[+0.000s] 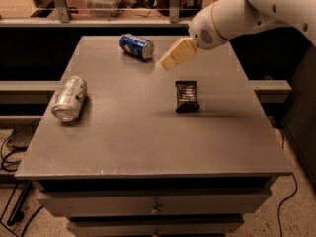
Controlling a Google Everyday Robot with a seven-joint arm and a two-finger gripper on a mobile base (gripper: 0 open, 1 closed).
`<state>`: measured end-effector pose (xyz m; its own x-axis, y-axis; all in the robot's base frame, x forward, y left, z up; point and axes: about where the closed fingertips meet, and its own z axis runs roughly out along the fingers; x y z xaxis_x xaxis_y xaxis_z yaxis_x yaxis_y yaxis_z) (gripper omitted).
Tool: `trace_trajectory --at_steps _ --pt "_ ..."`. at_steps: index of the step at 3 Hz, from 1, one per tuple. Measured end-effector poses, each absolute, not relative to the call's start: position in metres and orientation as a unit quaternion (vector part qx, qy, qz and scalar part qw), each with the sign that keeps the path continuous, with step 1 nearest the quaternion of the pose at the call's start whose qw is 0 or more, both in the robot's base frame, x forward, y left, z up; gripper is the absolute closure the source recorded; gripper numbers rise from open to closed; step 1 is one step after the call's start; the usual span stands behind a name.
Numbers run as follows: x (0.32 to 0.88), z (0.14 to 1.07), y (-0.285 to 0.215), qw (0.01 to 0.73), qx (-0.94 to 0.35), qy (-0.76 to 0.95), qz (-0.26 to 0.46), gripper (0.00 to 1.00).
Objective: Pick pepsi can
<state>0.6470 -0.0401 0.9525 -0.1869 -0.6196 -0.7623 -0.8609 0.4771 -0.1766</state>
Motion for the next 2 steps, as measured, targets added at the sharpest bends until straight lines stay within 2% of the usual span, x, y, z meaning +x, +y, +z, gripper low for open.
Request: trace_trajectory --at_steps 1,2 --pt "0.647 0.952 -0.039 0.408 -0.49 0.756 0.148 0.0" --pt "0.705 0.936 0.03 0.442 -0.483 0.732 0.188 0.0"
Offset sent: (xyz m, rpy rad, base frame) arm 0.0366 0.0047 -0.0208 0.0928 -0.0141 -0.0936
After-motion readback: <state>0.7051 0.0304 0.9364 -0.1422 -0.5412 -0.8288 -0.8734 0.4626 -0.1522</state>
